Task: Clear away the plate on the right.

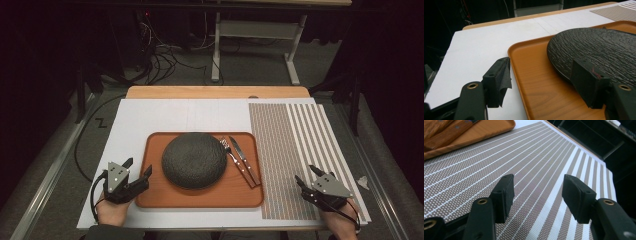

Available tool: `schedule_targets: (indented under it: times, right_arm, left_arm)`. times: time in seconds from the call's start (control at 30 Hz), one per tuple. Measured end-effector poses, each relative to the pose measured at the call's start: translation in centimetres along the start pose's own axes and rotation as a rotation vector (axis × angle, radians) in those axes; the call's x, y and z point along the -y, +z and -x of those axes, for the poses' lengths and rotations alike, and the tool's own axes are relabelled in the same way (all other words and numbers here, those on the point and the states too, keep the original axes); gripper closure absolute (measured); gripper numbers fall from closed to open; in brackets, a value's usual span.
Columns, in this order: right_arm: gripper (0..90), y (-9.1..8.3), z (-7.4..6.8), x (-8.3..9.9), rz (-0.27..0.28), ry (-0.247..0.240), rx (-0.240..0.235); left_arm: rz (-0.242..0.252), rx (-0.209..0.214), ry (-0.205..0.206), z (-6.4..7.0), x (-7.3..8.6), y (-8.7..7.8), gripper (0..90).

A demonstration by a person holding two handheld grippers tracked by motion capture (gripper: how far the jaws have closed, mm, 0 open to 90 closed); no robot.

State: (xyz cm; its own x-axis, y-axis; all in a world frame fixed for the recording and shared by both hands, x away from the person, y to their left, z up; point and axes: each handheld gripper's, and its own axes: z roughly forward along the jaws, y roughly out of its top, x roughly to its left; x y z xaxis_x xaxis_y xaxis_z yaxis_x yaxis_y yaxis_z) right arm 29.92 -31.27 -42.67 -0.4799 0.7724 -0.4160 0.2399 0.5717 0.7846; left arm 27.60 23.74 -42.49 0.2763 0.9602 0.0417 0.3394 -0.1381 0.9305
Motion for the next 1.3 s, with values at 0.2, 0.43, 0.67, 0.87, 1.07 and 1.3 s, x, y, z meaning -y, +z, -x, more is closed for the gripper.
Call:
schedule_targets:
  times: [0.2,0.43,0.67,0.87,1.07,1.3]
  right_arm:
    - [44.4,-0.1,1.2,0.8,0.021,0.135,-0.034]
    - [43.3,-0.3,2.6,1.9,0.035,0.298,-0.064]
    - [42.8,-0.3,3.0,2.3,0.037,0.343,-0.077]
    - [42.3,-0.3,3.3,2.7,0.033,0.374,-0.082]
    - [40.9,-0.6,3.6,3.0,0.044,0.399,-0.078]
    - [36.6,-0.5,3.8,3.1,0.044,0.424,-0.071]
  left_arm:
    - [-0.002,-0.003,0.01,0.0,0.0,0.0,32.7]
    - [0.005,-0.013,0.003,-0.3,0.0,-0.2,32.7]
    - [0.006,-0.015,0.003,-0.4,0.0,-0.4,32.7]
    - [0.006,-0.019,0.006,-0.5,0.0,-0.5,32.7]
    - [0.007,-0.019,0.002,-0.8,0.1,-0.7,32.7]
    - [0.002,-0.004,0.017,-0.6,0.1,-0.8,32.6]
